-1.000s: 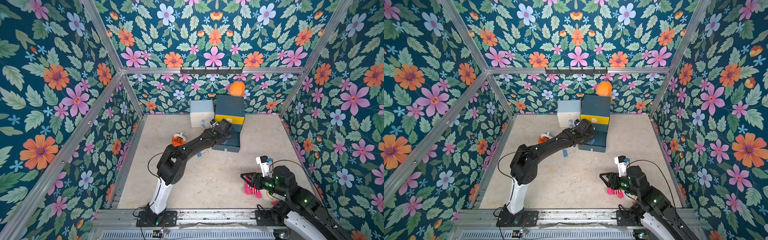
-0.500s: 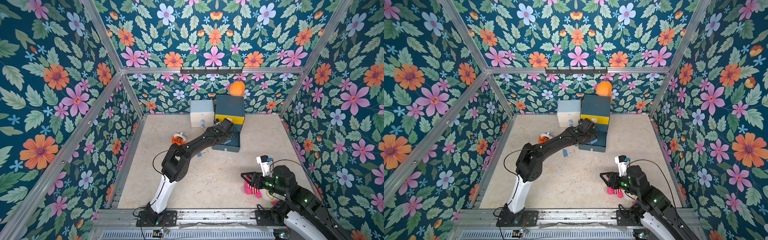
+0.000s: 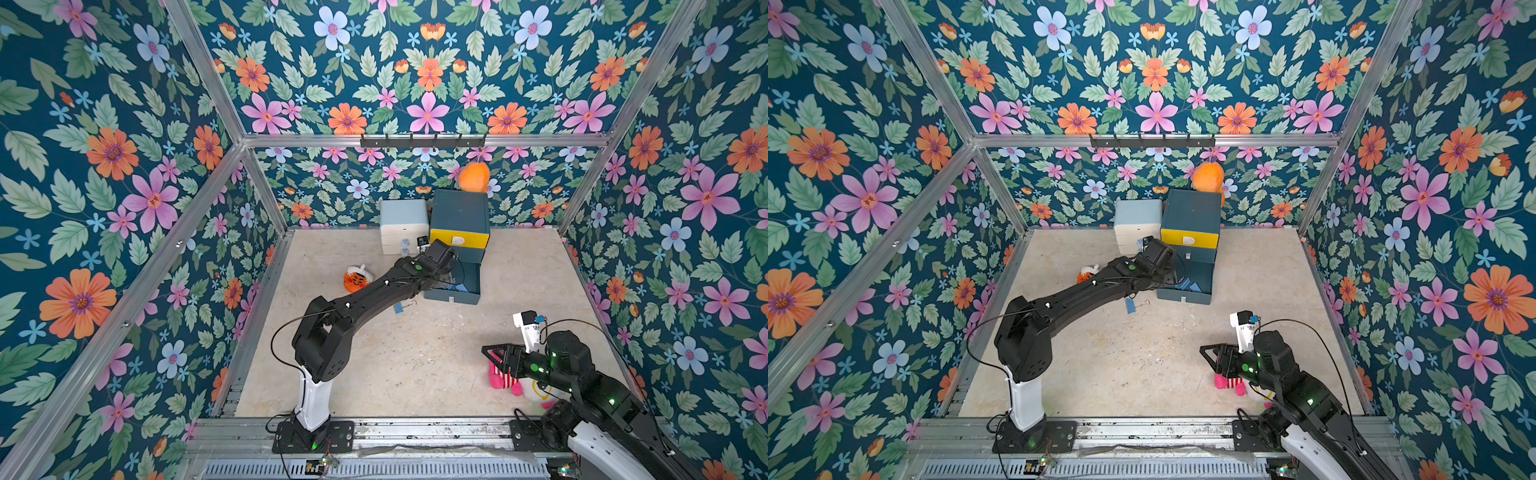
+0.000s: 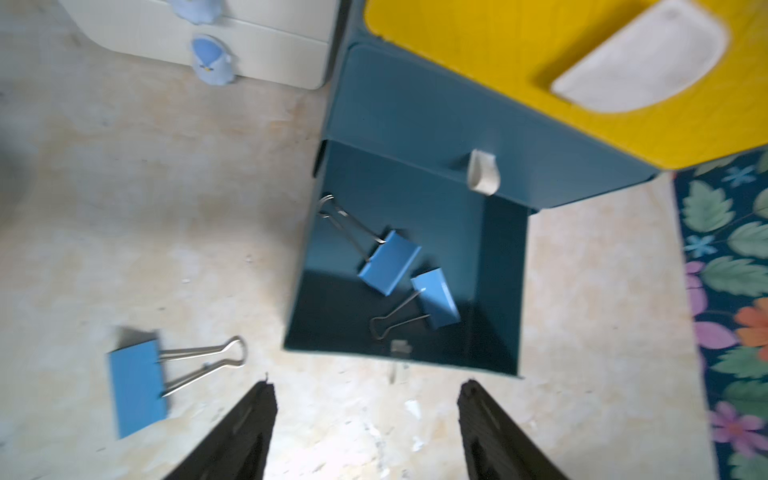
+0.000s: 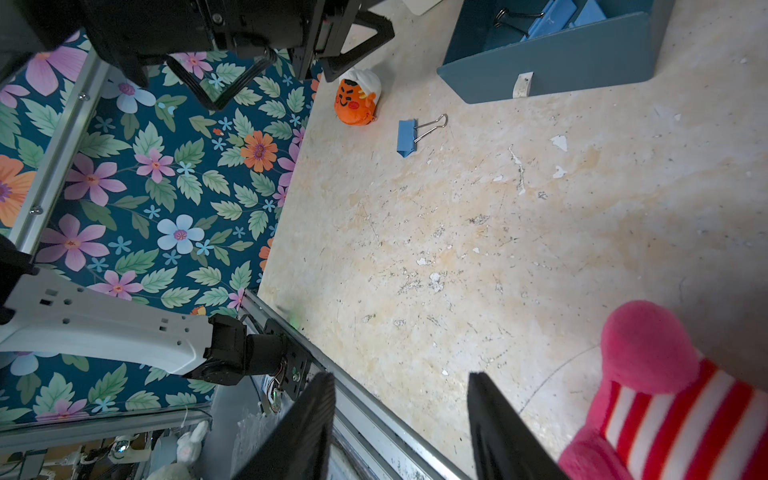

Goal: Put the binder clips in the drawer according to color
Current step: Place the binder clip in the drawer, then pick up the binder clip at the center of the board.

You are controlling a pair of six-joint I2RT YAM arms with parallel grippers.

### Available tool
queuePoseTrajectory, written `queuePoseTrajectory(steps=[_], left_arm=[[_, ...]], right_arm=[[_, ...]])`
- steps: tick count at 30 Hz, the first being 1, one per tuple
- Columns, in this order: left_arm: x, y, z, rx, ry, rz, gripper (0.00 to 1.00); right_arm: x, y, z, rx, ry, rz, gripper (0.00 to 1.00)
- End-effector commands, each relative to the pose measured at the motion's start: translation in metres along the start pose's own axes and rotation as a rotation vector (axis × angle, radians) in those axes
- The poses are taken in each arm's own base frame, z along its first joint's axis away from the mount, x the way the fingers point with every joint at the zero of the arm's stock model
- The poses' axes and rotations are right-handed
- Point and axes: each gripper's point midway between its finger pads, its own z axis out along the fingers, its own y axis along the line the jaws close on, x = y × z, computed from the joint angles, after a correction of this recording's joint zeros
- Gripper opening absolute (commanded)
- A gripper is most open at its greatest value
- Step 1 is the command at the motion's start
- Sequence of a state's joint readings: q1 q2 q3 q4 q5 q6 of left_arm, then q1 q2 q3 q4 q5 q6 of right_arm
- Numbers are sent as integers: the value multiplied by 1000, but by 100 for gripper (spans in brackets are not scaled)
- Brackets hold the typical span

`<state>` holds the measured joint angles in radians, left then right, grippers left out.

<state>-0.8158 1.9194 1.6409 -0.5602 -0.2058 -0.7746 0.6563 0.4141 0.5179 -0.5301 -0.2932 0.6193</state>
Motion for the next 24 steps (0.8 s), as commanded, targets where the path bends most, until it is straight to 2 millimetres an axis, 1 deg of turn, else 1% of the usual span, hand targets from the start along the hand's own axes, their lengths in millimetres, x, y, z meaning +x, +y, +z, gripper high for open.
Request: queuePoseTrajectory(steps=[1,4,6,9,13,16,21,24], left_arm=[[13,53,-4,-214,41,133,75],[35,85,0,-324,119,148,75],[48,98,5,-357,163,156,75],[61,110,12,-378,208,159,75],[75,118,24,-333,243,111,75],[79,122,32,-318,250,85,75],[81,121,45,-295,254,74,75],[81,123,51,-290,254,64,74]], right_arm=[[-3,2,0,-7,-12,-3,54],[-4,3,0,-10,-14,-1,54],[-3,3,1,-12,-11,3,54],[-4,4,1,-15,-10,6,54],[1,7,5,-35,28,-2,54],[7,5,9,-32,60,-2,53],[-4,0,4,-17,-31,-12,49],[-7,-4,7,-19,-66,-27,49]])
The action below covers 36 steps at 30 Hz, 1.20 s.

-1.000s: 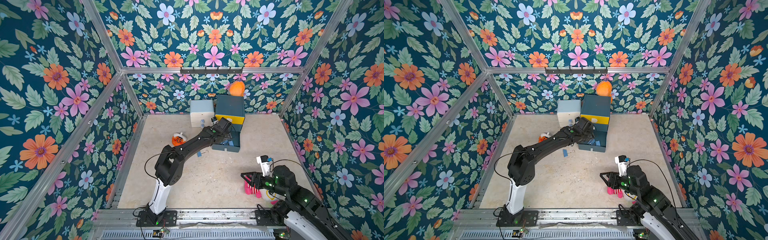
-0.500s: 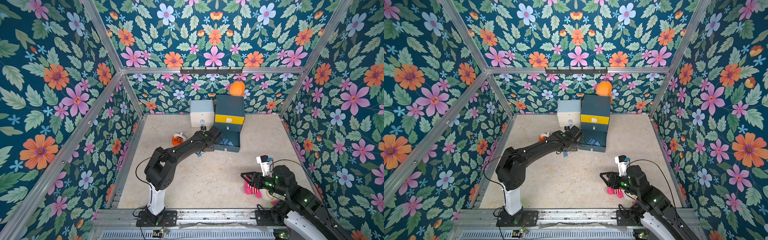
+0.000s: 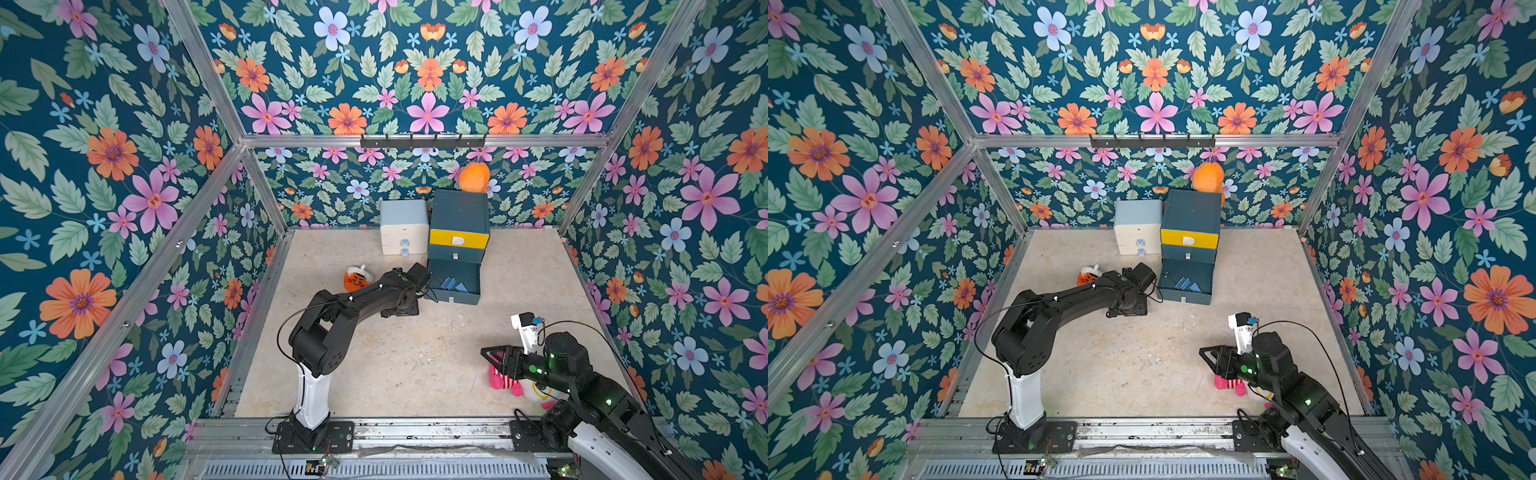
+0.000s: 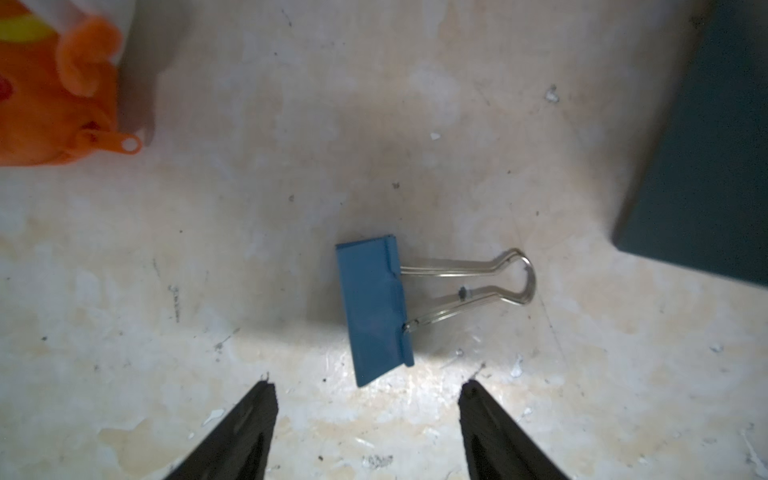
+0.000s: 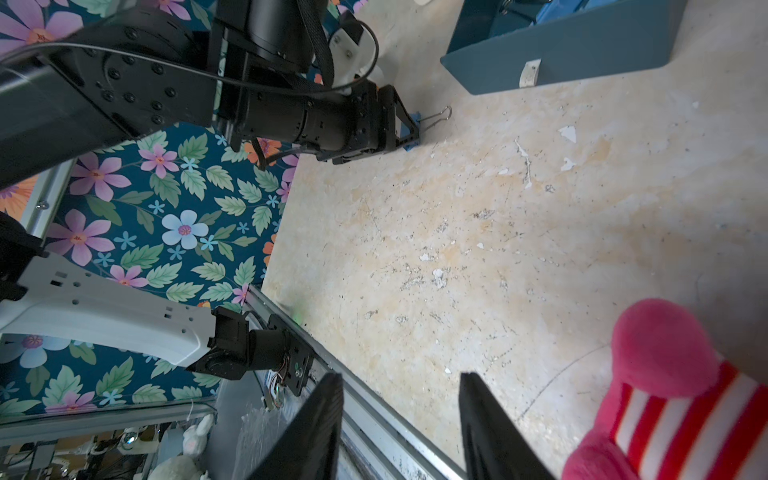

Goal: Put the binder clips in the drawer according to color
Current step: Pick up the binder clip at the center of the board.

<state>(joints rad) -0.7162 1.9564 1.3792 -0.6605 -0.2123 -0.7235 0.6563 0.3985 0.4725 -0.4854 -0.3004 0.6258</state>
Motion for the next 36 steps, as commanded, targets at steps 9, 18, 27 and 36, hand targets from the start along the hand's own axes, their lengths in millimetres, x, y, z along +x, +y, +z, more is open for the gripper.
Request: queuePoseTrajectory(steps=[9,18,27,36], left_arm=[[-5,-3,17,22,-2,-14,70],[-6,-1,22,5,-10,-8,60],[-1,2,23,12,-7,-17,41],[-3,1,18,23,-22,-17,29]], right_arm=[[-10,-5,9,6,-65,-25,48],[-16,-8,8,19,-103,-24,46],[-18,-9,8,24,-110,-15,45],[-19,-10,9,28,-114,-9,45]])
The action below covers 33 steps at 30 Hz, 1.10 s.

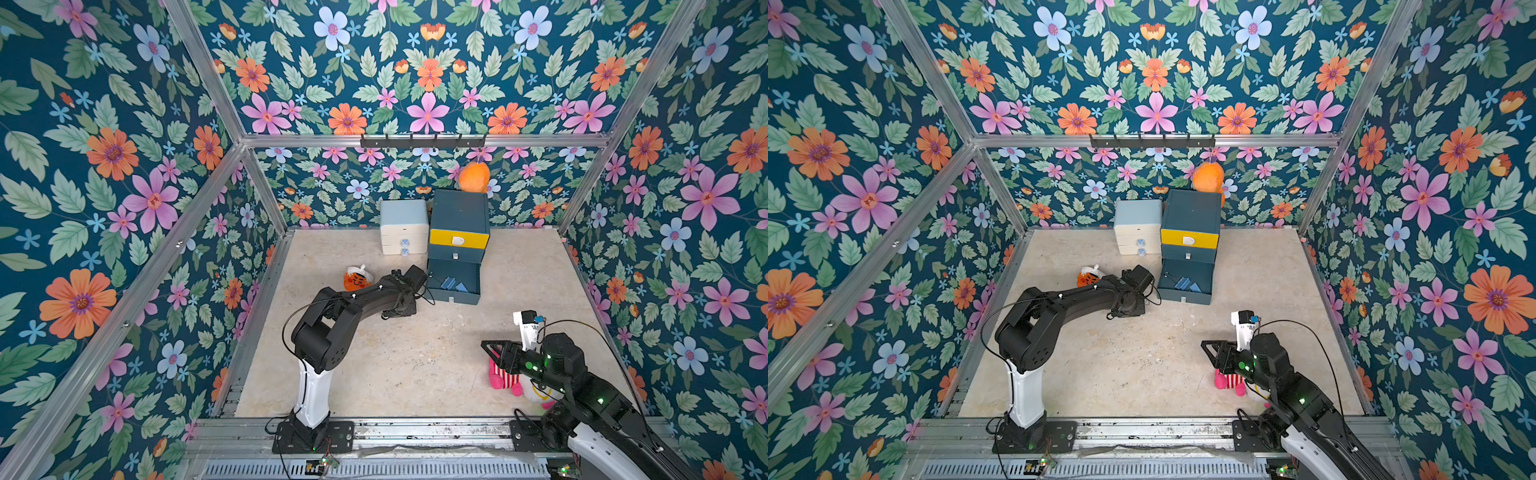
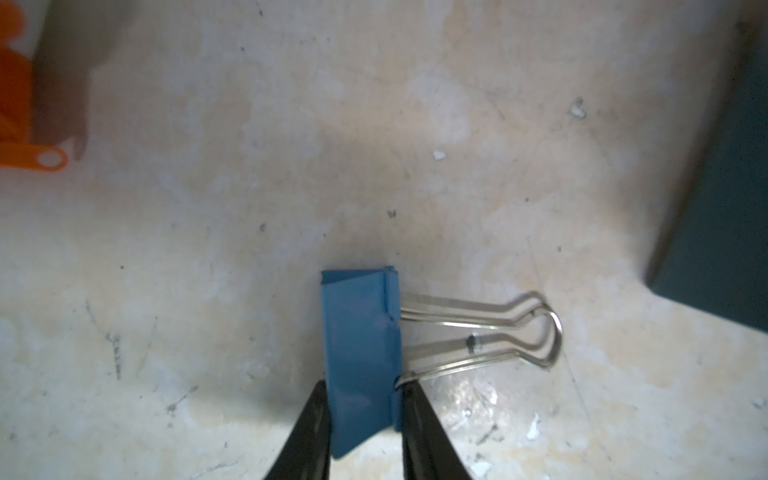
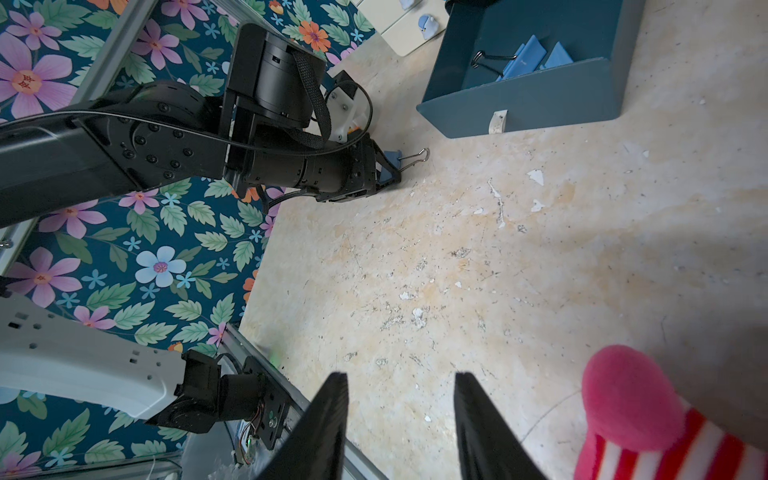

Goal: Put the binder clips in the drawer according to color
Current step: Pick up the binder clip at the center of the board, then place the binder clip in the drawer.

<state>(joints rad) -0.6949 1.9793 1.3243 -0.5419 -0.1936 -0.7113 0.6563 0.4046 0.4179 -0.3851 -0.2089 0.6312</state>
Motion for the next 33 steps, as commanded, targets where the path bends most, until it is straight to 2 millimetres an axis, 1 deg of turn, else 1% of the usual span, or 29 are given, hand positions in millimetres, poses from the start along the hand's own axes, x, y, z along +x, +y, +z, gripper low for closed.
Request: queuePoseTrajectory(steps=[1,4,7,9,11,13,15,18,21,26,31,33], left_arm=[[-2,2,-5,-6,-12,-1,28],[-8,-5,-14,17,-35,0,28],[-20,-23,-36,72,-80,1,28],[-31,-38,-55,118,-122,8,28],[-42,-60,-75,181,-157,21,28],[-52,-80,-92,233,-192,35,28],[-62,-100,-104,287,-216,47,28],[-73,-125,-114,343,-233,59,28],[-78,-143,-112,369,-227,69,28],[-81,-163,-93,394,-211,80,30],[-85,-170,-70,372,-207,81,32],[-86,-170,-63,359,-205,83,35]], right_arm=[[-6,3,0,-10,-25,-3,45],[-9,4,-1,-3,-38,-9,44],[-18,-1,-7,44,-81,-21,43],[-28,-7,-13,89,-133,-21,42],[-41,-13,-21,140,-202,-22,41],[-52,-13,-26,159,-257,-30,41],[-61,-14,-29,177,-298,-32,41],[-71,-9,-32,181,-333,-35,40],[-76,-5,-30,179,-334,-38,40],[-76,-5,-28,176,-332,-34,40],[-70,-9,-21,178,-307,-15,40],[-68,-11,-18,182,-297,-1,40]])
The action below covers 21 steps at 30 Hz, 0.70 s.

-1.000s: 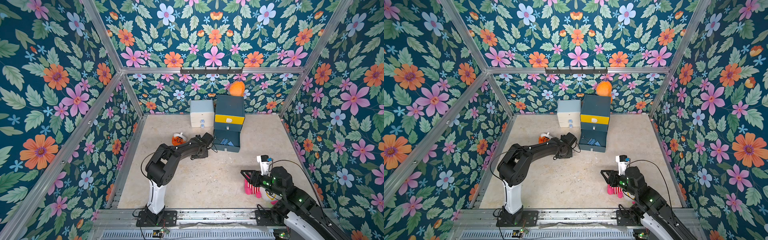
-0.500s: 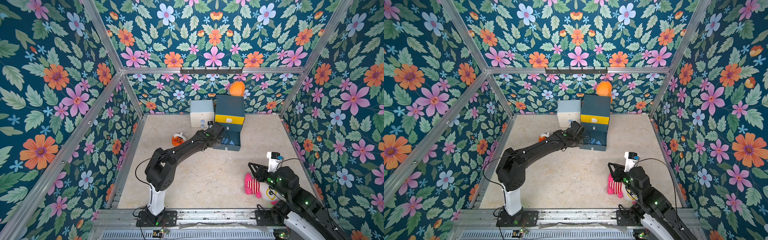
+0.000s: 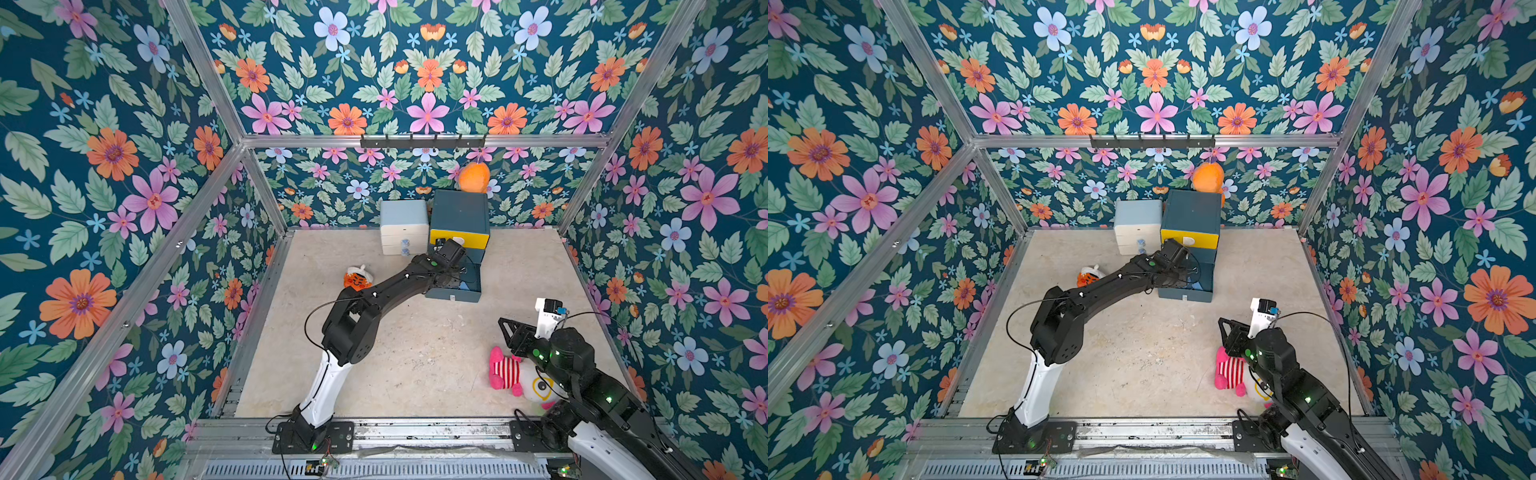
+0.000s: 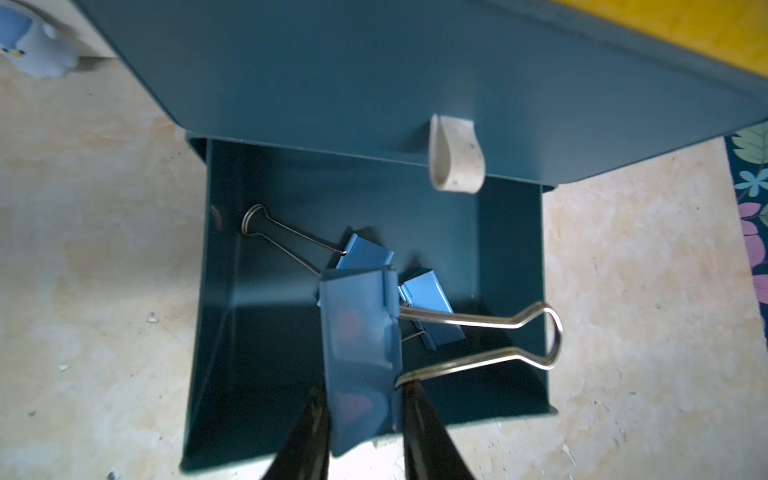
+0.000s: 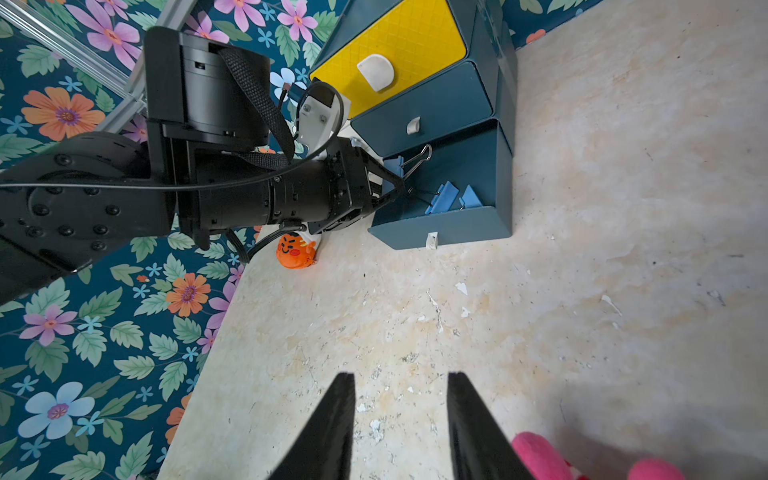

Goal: Put the binder clips in the drawer according to color
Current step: Place the binder clip in the drawer.

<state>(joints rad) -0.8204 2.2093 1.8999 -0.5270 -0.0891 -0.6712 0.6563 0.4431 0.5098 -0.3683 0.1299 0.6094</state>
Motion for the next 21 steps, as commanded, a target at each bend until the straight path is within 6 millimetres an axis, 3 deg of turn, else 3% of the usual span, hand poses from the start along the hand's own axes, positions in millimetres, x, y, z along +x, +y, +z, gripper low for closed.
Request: queuePoseTrajectory(steps=[1,3,6,12,21], left_arm=[[-4,1,6,-8,-13,9,41],[-4,2,7,-10,-13,10,53],[-7,3,3,-14,-25,13,61],[-16,11,-32,1,-103,-18,62],[5,65,-87,14,-165,-134,56]], right_arm=[[-1,3,5,-11,-4,37,40],[4,2,12,-4,19,55,41],[15,4,31,-1,76,98,41],[23,9,71,-20,79,235,41],[17,4,143,12,1,396,35]])
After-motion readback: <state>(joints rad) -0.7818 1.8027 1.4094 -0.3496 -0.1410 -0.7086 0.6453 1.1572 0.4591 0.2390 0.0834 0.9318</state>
